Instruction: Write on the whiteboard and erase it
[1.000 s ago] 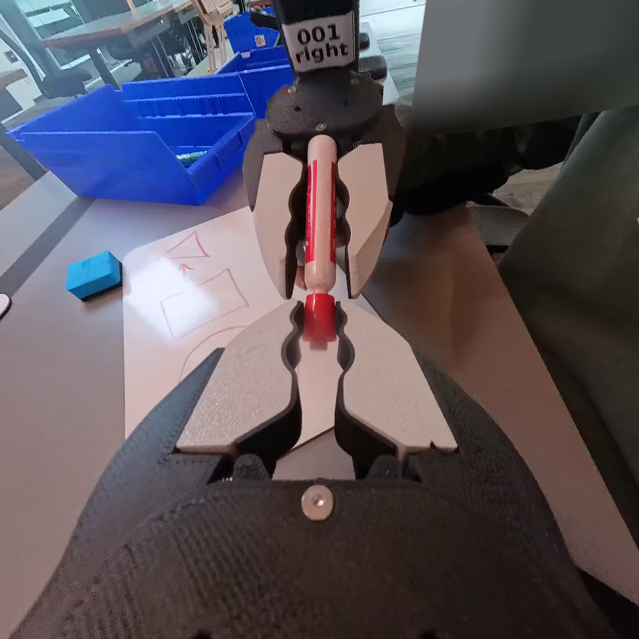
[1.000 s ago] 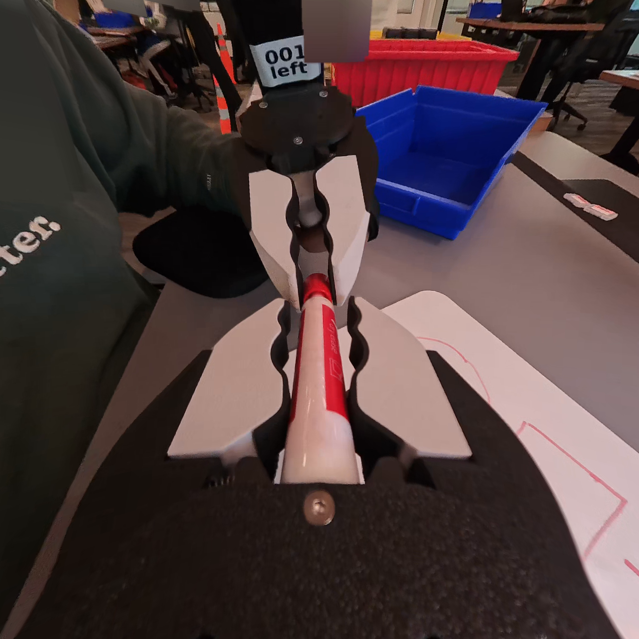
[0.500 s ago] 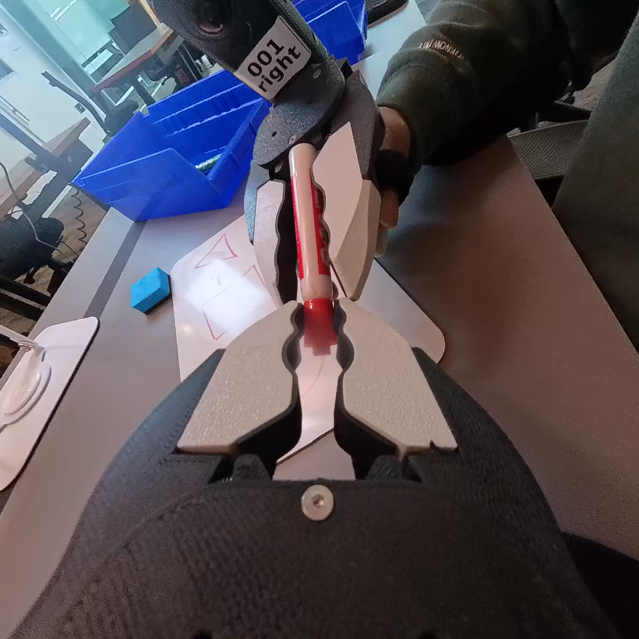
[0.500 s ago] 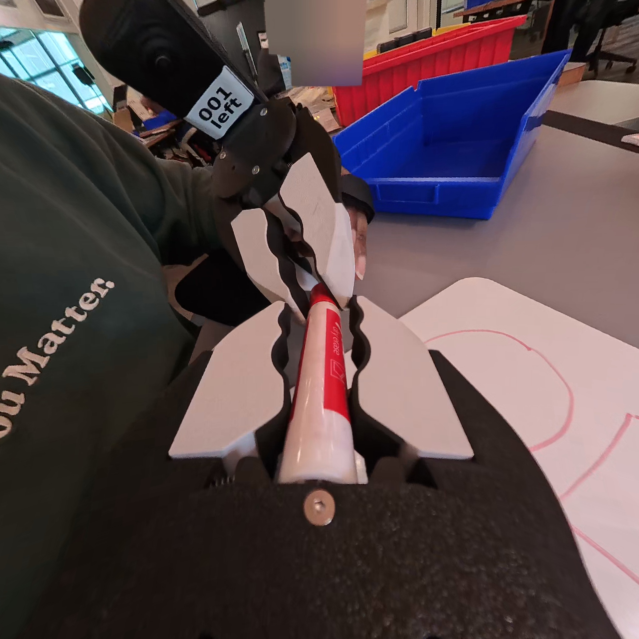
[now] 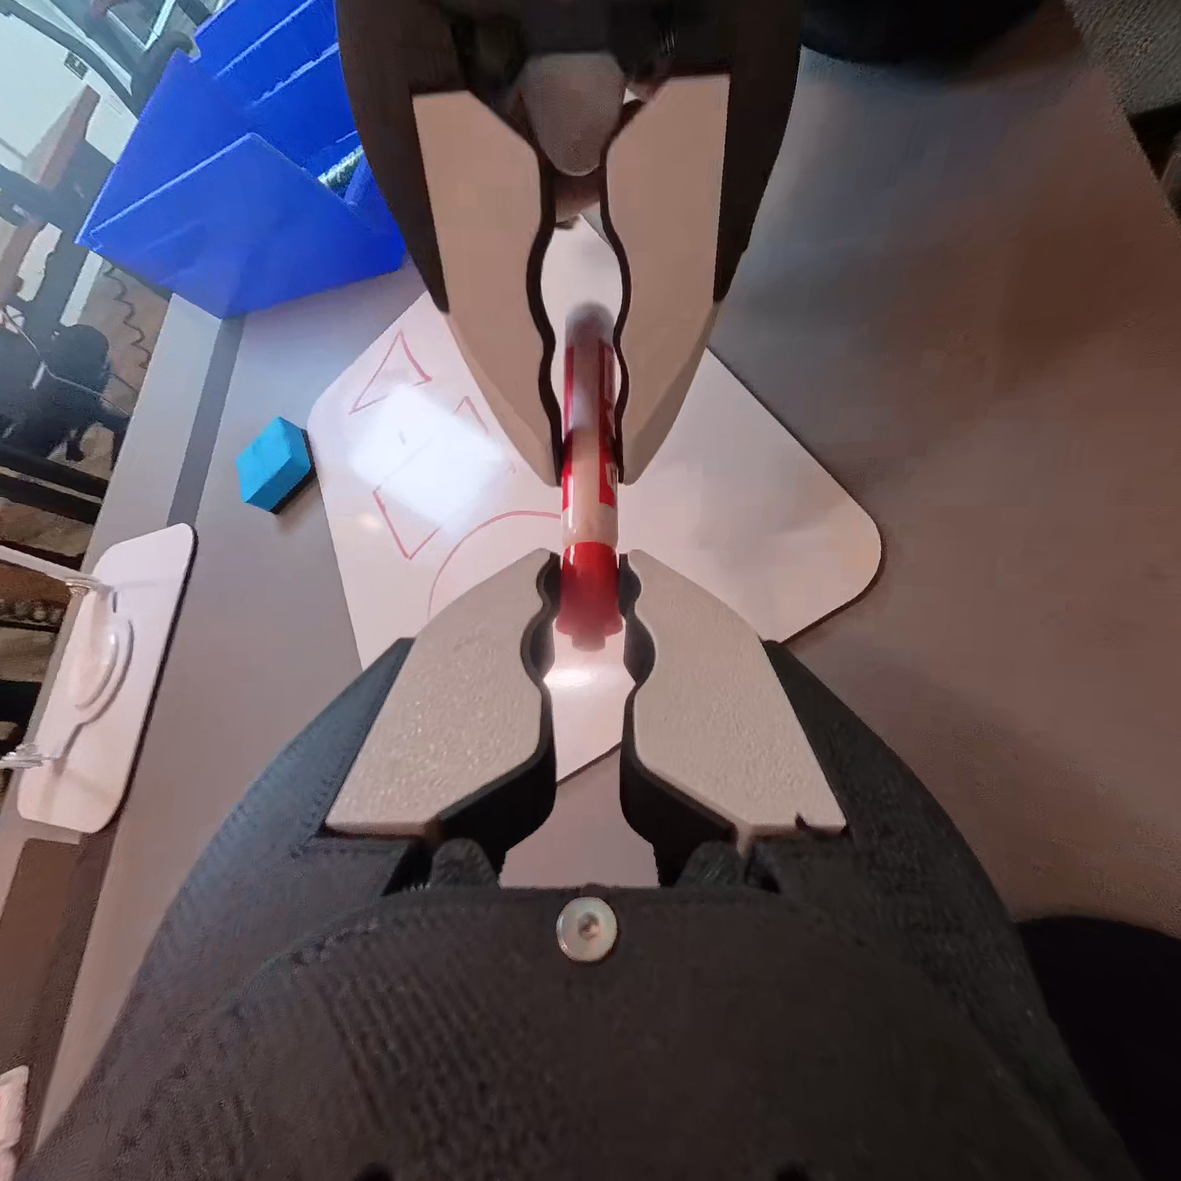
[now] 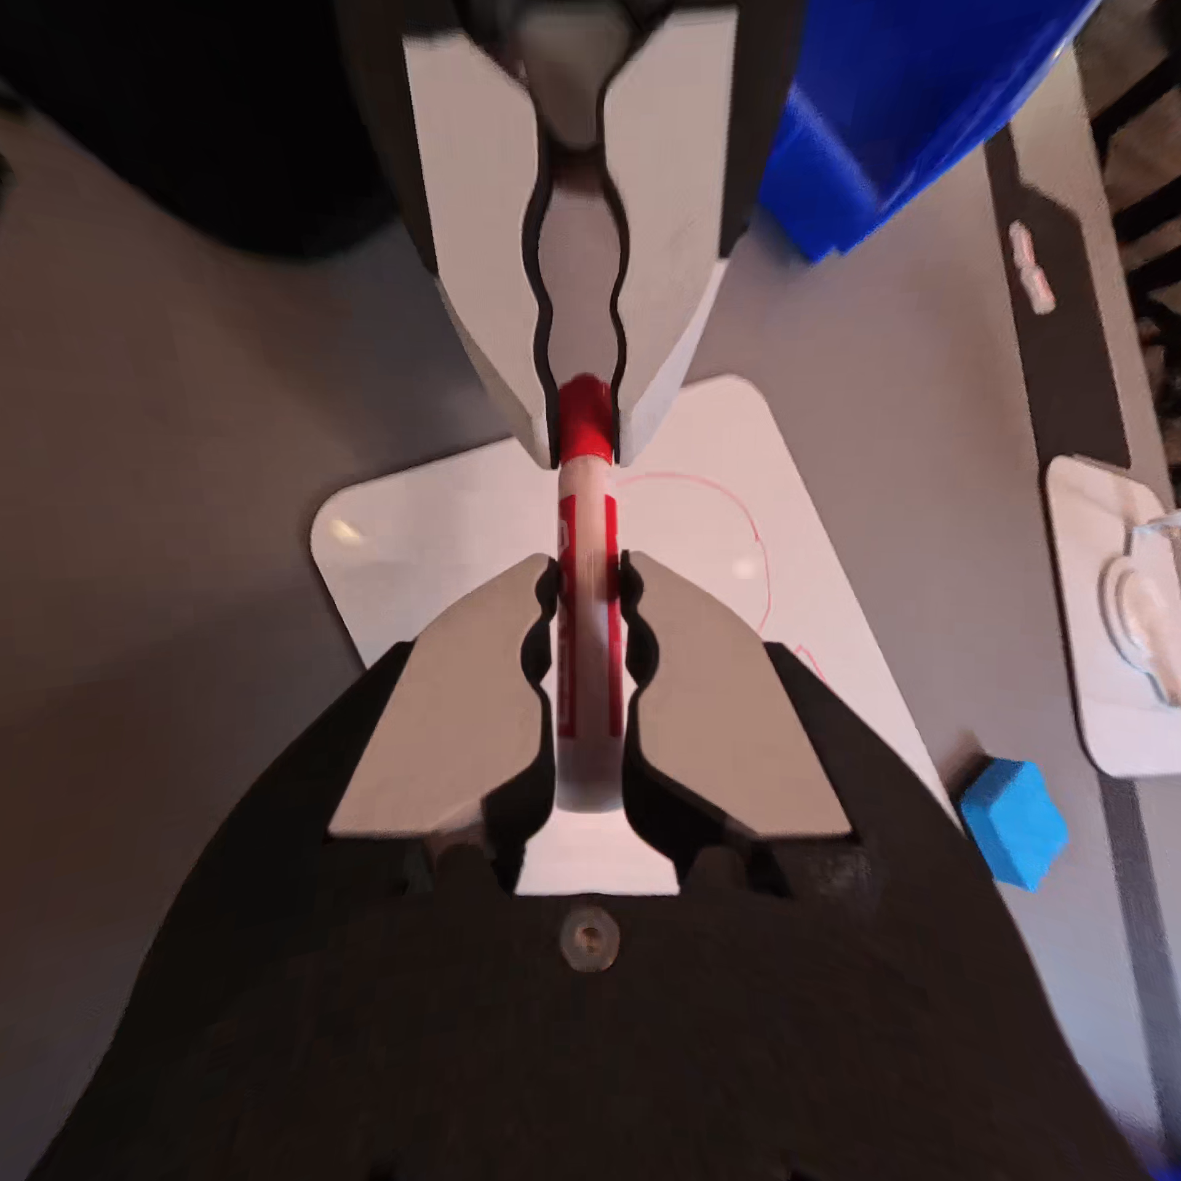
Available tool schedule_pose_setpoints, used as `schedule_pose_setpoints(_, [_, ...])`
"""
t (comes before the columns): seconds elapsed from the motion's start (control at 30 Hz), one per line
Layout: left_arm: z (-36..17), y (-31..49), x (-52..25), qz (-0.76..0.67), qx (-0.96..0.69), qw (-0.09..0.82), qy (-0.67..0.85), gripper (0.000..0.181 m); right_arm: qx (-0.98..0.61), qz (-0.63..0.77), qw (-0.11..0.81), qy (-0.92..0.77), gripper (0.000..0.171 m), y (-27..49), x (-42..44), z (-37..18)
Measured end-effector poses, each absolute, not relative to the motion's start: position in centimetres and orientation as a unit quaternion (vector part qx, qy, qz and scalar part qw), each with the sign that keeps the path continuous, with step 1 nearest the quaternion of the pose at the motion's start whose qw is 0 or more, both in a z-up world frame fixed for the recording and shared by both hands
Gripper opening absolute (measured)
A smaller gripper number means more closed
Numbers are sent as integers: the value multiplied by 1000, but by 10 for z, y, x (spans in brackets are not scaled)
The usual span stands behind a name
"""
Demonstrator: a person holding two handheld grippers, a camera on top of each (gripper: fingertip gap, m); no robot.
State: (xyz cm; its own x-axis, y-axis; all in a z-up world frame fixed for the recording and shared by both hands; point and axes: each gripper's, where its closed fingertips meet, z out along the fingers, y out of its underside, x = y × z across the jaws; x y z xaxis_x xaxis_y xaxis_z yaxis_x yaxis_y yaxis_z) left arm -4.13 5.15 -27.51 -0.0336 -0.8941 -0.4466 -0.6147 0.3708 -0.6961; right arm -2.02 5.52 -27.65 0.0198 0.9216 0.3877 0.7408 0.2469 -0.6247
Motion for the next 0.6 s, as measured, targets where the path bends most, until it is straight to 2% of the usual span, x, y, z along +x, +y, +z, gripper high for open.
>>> schedule_pose_setpoints(0.07, [-273,51,-39,-171,-543,448,690,18,-601,92,366,-705,18,55,-18,-281])
schedule_pose_setpoints(0.13, [-255,69,-46,-180,-563,496,637,41,-618,105,386,-677,18,66,-10,-258])
schedule_pose_setpoints(0.17, [-244,80,-54,-192,-577,513,606,44,-632,102,412,-649,18,82,1,-238])
schedule_pose_setpoints(0.23, [-223,90,-69,-265,-593,533,543,37,-683,78,459,-564,18,132,44,-198])
schedule_pose_setpoints(0.33, [-211,113,-95,-294,-608,568,471,32,-769,-12,505,-391,18,229,163,-149])
schedule_pose_setpoints(0.47, [-219,130,-111,-278,-623,587,436,28,-900,-80,389,-177,19,306,330,-183])
schedule_pose_setpoints(0.6, [-233,131,-107,-263,-627,577,452,28,-943,-58,320,-71,19,317,381,-246])
